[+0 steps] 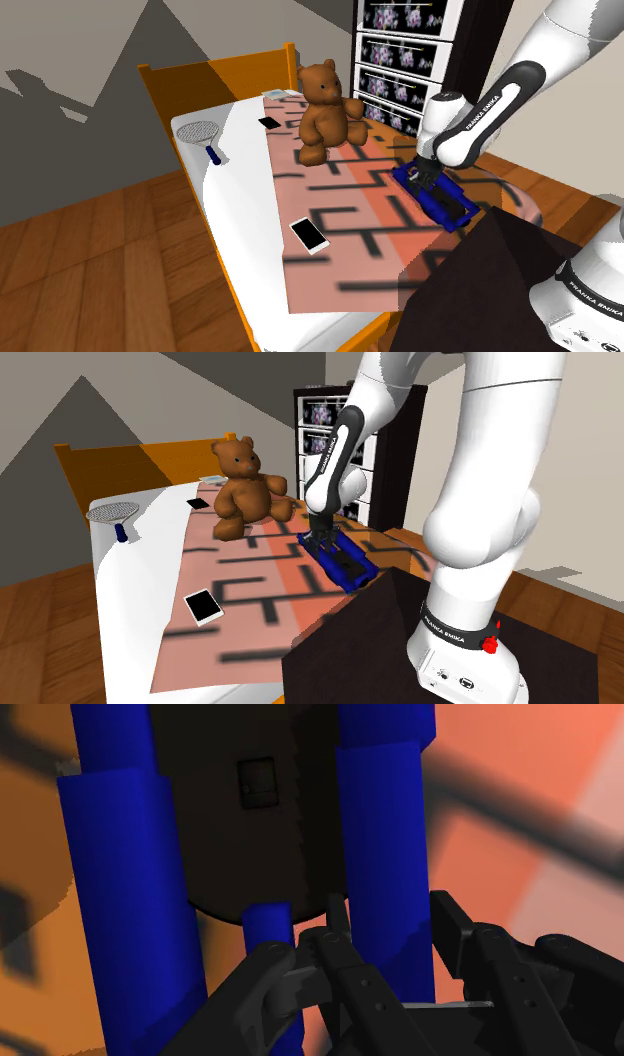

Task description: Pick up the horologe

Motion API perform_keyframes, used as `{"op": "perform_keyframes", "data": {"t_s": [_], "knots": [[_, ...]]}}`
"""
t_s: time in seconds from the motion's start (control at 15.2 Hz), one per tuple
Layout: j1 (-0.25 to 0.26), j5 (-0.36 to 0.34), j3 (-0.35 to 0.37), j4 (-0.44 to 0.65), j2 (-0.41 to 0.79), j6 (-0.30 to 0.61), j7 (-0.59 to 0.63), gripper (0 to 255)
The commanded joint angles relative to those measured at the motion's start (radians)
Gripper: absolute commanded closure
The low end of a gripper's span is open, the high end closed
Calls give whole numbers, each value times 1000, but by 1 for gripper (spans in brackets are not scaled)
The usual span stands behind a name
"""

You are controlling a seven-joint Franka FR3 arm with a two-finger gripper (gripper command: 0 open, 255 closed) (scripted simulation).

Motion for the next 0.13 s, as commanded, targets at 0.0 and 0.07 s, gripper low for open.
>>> {"op": "perform_keyframes", "data": {"t_s": [0.0,0.07], "knots": [[-3,10,3,0,-20,-18,-11,255],[-2,10,2,0,-20,-18,-11,255]]}}
